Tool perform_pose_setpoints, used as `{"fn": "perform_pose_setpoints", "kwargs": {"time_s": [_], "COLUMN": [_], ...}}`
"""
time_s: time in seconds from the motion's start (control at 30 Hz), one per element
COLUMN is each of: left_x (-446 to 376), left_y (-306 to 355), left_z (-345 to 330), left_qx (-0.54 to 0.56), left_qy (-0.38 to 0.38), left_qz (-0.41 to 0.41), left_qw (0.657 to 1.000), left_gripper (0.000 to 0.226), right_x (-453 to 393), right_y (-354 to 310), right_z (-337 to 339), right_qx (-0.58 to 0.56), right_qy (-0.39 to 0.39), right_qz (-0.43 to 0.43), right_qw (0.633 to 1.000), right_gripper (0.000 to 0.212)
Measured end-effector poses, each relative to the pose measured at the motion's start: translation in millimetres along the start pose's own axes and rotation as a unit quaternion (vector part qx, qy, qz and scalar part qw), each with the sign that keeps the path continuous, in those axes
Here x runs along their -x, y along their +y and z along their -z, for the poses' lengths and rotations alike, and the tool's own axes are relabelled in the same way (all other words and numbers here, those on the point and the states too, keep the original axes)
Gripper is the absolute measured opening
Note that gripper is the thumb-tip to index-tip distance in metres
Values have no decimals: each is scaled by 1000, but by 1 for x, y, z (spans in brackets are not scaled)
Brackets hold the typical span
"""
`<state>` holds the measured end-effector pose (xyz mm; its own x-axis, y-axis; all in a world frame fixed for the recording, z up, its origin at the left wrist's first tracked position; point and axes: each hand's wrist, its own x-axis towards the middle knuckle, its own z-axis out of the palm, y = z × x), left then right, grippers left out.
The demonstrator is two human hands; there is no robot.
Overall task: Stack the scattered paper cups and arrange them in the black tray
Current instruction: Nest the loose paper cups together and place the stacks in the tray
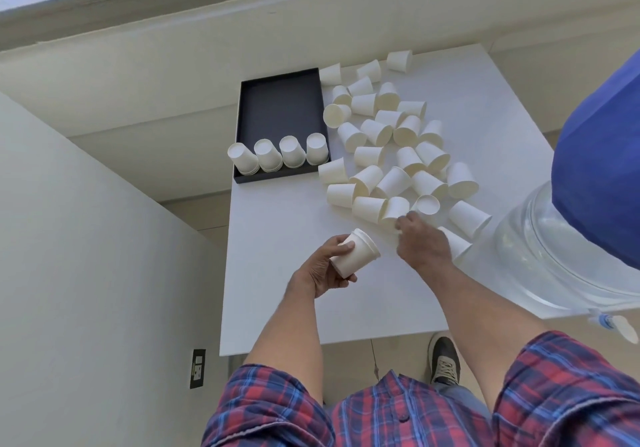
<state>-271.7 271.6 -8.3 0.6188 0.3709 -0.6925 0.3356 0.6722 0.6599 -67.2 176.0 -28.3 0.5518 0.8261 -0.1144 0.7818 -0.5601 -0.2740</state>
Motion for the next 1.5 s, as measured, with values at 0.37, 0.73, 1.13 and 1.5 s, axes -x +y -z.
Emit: {"fn": "perform_pose_setpoints", "kwargs": {"time_s": [0.37, 0.73, 1.13, 1.5], "left_x": [0, -3, -17, -13], "left_y": [0, 5, -1, 16], "left_z": [7, 9, 44, 30], "left_qx": [-8, -15, 64, 103], "left_qy": [32, -1, 273, 179], "left_qz": [16, 51, -23, -53], "left_qw": [999, 999, 960, 977], "left_gripper": [50, 59, 35, 40], "right_x": [7, -9, -45, -47], "right_y": [42, -3, -37, -73], "right_z": [5, 17, 24, 28], "right_qx": [142, 133, -290, -455], "right_qy": [-103, -203, -251, -302], "right_qz": [-223, -178, -107, -36], "right_qw": [959, 954, 917, 837], "right_gripper": [43, 23, 55, 73]}}
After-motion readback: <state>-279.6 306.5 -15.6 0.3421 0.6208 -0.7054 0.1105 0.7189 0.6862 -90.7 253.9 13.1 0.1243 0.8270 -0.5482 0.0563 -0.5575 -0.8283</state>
